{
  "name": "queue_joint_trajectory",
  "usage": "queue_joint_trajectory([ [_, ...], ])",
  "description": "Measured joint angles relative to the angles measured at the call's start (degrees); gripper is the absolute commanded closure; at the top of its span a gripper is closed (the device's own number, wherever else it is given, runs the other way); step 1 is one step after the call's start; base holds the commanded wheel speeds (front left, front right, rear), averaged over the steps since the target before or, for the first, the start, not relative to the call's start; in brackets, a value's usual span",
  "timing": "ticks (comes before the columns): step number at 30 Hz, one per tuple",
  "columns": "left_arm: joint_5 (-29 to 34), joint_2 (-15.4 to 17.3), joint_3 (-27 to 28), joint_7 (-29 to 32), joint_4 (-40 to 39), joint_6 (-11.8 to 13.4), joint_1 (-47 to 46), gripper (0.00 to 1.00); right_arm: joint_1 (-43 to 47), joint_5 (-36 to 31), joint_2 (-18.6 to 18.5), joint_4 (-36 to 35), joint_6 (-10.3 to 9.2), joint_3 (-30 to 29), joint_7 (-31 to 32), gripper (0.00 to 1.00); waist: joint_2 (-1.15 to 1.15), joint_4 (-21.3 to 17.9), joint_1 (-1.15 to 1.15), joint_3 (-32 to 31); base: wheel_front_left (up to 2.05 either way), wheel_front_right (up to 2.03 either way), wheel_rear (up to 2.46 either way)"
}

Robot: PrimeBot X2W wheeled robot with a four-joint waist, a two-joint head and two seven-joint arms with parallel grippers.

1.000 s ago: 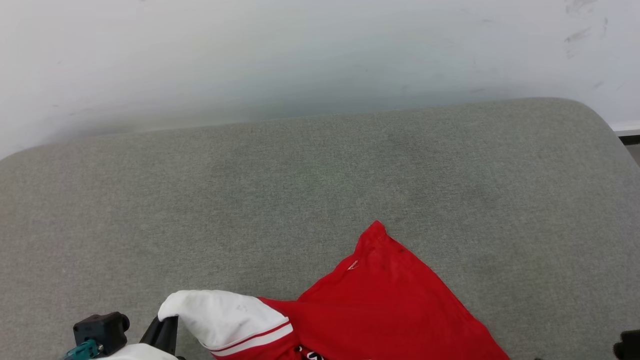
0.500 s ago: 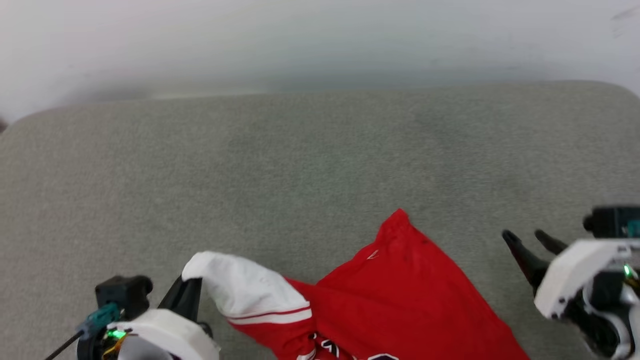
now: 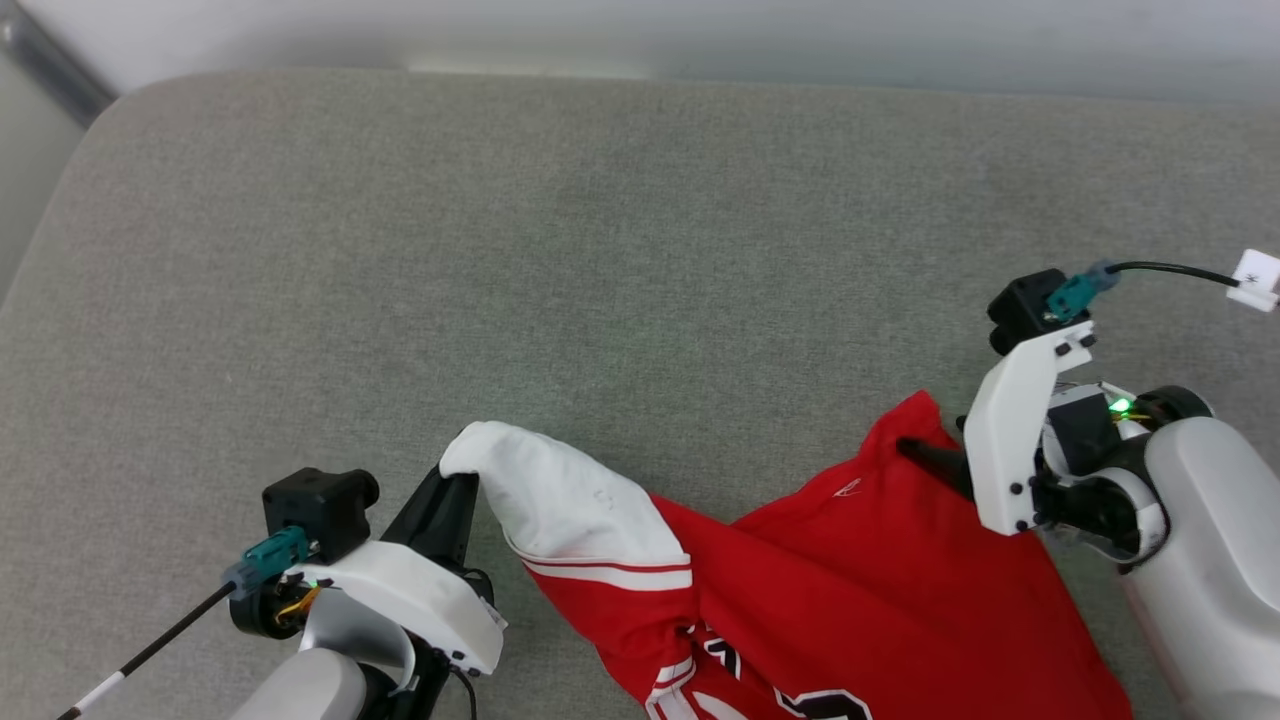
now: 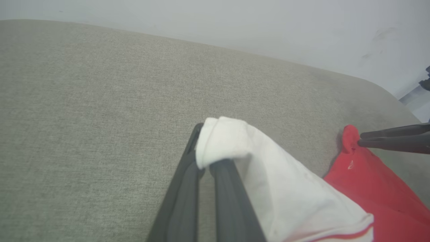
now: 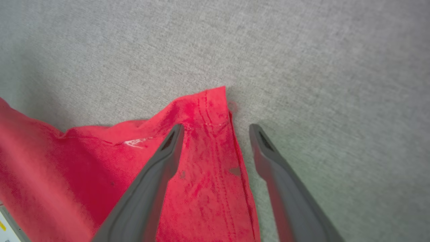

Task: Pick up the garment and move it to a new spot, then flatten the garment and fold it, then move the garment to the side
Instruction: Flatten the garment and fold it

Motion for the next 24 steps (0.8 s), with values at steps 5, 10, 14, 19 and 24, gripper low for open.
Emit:
queue_joint_trajectory([
  [5, -0.05, -0.97, -0.54, -0.69, 2.11, -1.29, -1.31, 1.00, -3.39, 3.22, 0.08, 5.83, 0.00, 5.49, 2.11, 0.00, 0.00, 1.27, 0.00, 1.42, 0.00, 0.00, 0.00],
  [10, -0.22, -1.03, -0.52, -1.21, 3.69, -1.79, -1.35, 1.00, -5.39, 5.95, -0.05, 8.88, -0.01, 8.34, 3.69, 1.00, 0.00, 1.14, 0.00, 1.13, 0.00, 0.00, 0.00],
  [14, -0.64, -0.69, -0.35, -1.29, 4.72, -2.19, -1.33, 1.00, -5.72, 7.15, 0.01, 9.72, -0.01, 10.43, 1.89, 1.00, 0.00, 0.81, 0.00, -0.05, 0.00, 0.00, 0.00],
  [19, -0.23, 1.72, 0.53, -1.62, 4.94, -3.16, -2.48, 1.00, -8.14, 8.12, -0.22, 10.27, -0.01, 10.29, -3.52, 1.00, 0.00, 0.19, -0.01, -2.69, 0.00, 0.00, 0.00],
  [24, 0.30, 4.81, 2.67, -0.13, 5.27, -4.82, -8.99, 1.00, -11.61, 7.15, -0.57, 11.55, 0.00, 9.02, -9.38, 1.00, 0.00, -0.75, -0.01, -5.97, 0.00, 0.00, 0.00],
])
